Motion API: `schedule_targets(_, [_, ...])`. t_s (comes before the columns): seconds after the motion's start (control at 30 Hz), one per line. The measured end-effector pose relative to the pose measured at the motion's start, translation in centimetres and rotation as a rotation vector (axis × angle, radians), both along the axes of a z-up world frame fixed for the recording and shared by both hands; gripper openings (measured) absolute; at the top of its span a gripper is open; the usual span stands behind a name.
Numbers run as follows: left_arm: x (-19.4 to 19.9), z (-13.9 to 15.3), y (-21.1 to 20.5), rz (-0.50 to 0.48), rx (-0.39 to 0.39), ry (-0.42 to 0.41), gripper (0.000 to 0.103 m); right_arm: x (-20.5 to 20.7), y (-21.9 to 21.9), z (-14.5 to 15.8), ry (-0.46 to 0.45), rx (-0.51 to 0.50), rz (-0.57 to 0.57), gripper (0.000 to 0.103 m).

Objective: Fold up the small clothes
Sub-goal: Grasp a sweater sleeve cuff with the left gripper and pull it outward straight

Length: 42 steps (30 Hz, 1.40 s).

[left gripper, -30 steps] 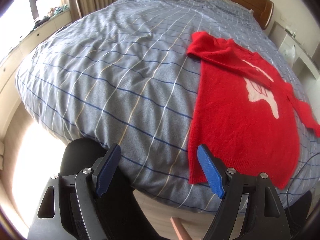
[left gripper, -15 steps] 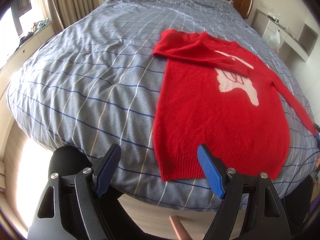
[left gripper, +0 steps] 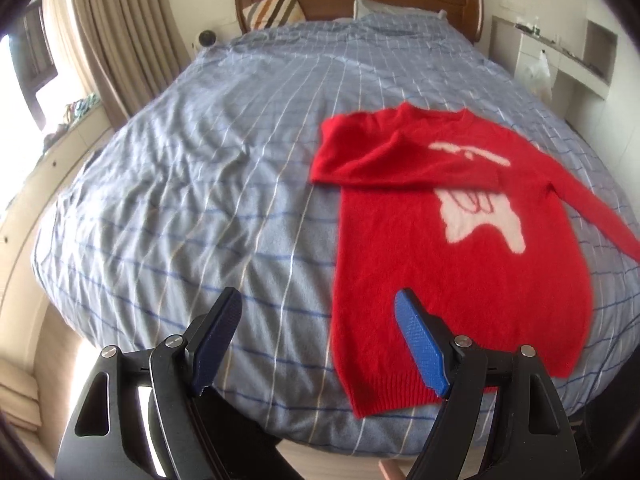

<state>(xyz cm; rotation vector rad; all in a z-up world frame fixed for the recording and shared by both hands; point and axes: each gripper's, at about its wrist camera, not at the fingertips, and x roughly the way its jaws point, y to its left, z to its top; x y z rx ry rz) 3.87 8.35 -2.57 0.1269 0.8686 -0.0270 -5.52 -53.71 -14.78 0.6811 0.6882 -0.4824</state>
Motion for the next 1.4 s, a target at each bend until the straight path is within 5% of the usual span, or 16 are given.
schedule_targets(0.07, [2.2, 2.6, -1.5, -0.058, -0.005, -0.051, 0.094, -1.8, 1.5, 2.0, -0.017, -0.107, -0.025, 0.066])
schedule_targets(0.17, [6.6, 3.5, -6.4, -0.242, 0.027, -0.037, 0.100, -4.0, 4.2, 4.1, -0.049, -0.222, -0.012, 0.069])
schedule_targets(0.27, [10.3, 0.0, -12.8, -0.437, 0.154, 0.020, 0.098, -4.8, 6.7, 3.9, -0.061, -0.211, 0.050, 0.069])
schedule_targets(0.37, [12.3, -4.6, -17.7, -0.583, 0.267, 0.111, 0.077, -4.7, 8.9, 2.7, -0.053, -0.164, 0.112, 0.069])
schedule_targets(0.5, [13.4, -8.4, -21.2, -0.663, 0.391, 0.135, 0.076, -4.8, 11.2, 1.6, -0.048, -0.144, 0.165, 0.069])
schedule_targets(0.63, [14.3, -10.0, -22.7, -0.688, 0.416, 0.122, 0.073, -4.7, 12.6, 1.3, -0.054, -0.136, 0.193, 0.069])
schedule_targets(0.67, [14.7, -10.1, -22.9, -0.688, 0.399, 0.120, 0.065, -4.6, 12.9, 1.3, -0.055, -0.138, 0.201, 0.069])
schedule_targets(0.7, [15.2, -10.1, -22.9, -0.684, 0.368, 0.133, 0.044, -4.4, 13.1, 1.2, -0.054, -0.142, 0.207, 0.069])
schedule_targets(0.77, [16.6, -9.8, -22.3, -0.635, 0.291, 0.178, 0.005, -4.2, 13.4, 1.2, -0.048, -0.150, 0.218, 0.069])
schedule_targets(0.9, [17.9, -5.8, -17.8, -0.479, 0.107, 0.100, 0.003, -4.1, 14.0, 1.3, -0.051, -0.171, 0.226, 0.069])
schedule_targets(1.07, [19.6, 0.3, -3.0, -0.116, -0.124, 0.009, 0.003, -4.4, 14.8, 1.6, -0.071, -0.194, 0.231, 0.069])
schedule_targets(1.23, [19.0, -0.9, 12.8, 0.306, -0.096, -0.010, 0.003, -4.0, 15.8, 1.3, -0.072, -0.203, 0.244, 0.069])
schedule_targets(1.4, [16.5, -5.5, 21.9, 0.573, -0.068, 0.047, 0.003, -3.0, 17.1, 0.7, -0.057, -0.206, 0.273, 0.069])
